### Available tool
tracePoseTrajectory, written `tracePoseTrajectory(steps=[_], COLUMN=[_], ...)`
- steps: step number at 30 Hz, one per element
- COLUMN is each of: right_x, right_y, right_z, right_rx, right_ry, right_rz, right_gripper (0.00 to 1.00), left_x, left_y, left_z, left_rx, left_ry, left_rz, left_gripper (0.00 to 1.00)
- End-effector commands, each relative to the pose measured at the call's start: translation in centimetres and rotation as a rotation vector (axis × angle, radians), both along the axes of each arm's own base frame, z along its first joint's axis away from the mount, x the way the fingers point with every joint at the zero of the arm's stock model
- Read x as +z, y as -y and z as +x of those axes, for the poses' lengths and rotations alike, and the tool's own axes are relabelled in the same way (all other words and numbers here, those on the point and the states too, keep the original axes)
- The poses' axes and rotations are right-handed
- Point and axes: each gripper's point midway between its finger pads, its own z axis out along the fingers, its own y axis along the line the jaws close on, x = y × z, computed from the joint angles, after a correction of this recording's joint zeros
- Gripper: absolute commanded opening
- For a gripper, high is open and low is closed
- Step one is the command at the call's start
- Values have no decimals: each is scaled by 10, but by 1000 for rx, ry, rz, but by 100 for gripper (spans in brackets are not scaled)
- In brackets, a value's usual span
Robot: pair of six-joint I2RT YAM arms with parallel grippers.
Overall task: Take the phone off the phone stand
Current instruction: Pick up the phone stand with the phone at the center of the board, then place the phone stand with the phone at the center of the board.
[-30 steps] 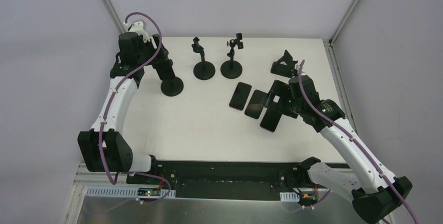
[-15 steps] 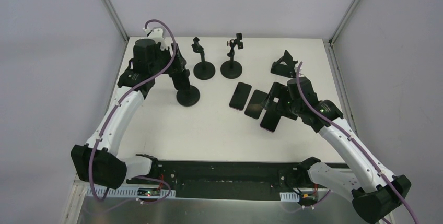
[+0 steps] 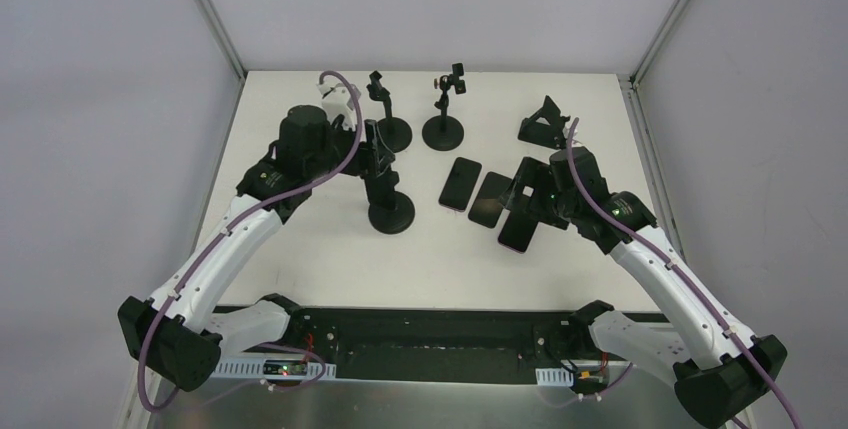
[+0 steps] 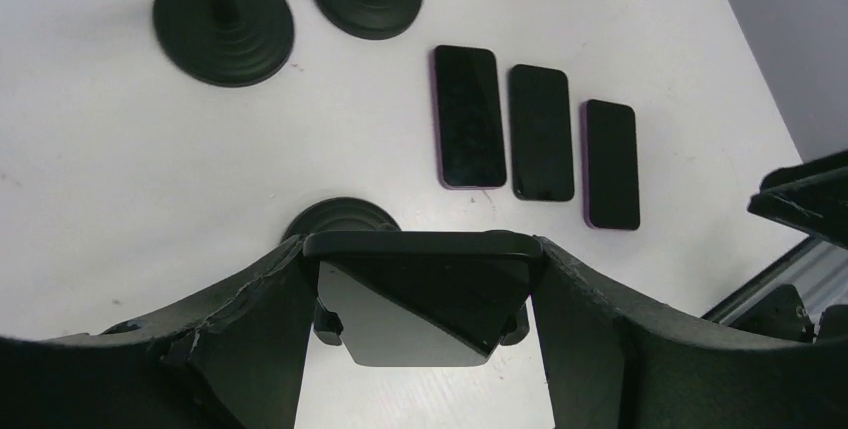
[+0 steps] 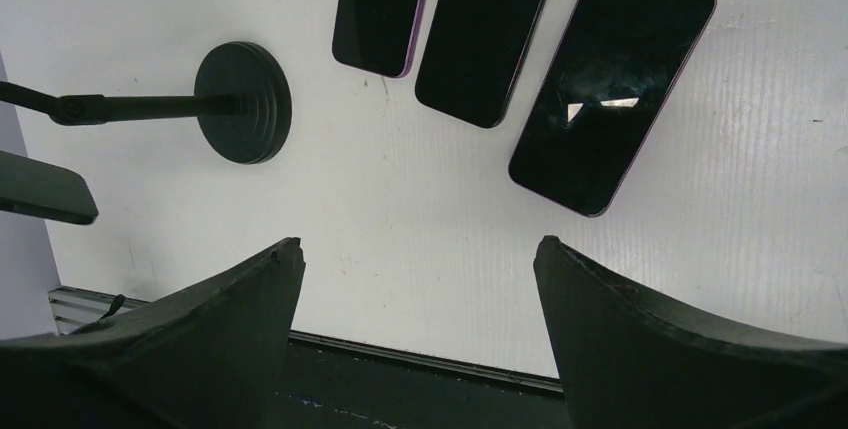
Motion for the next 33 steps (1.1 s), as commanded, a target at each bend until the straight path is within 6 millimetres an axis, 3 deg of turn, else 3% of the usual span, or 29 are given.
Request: tracePoseTrajectory(steps=[1,7,12,21,23,29,33], right_x=[9,11,12,27,39,77,72], right_y=[-5,-11,-17,-48,-61,-88,-102], right_z=[1,1,-1,-12,-17,-32,-48], right_rx=[18,36,60,232,310,550,763], right_ry=[36,39,46,95,155,458,606], right_rz=[28,52,70,211,279,450,422], right_gripper=[89,89,89,89,89,89,90], left_x=[40,45,51,48,48,47,47], left_y=[31,68,86,92,96,104,108], left_z=[-21,-55,-83,-109,-121,-130,-143], left_rx=[-140,-410,-614,-815,-928,-1056,-1162], left_ry=[128,133,149,273,325,369,414], left_rz=[-84,-108,-136,-75,-71,-76,-93], left_gripper=[0,0,0,0,0,0,0])
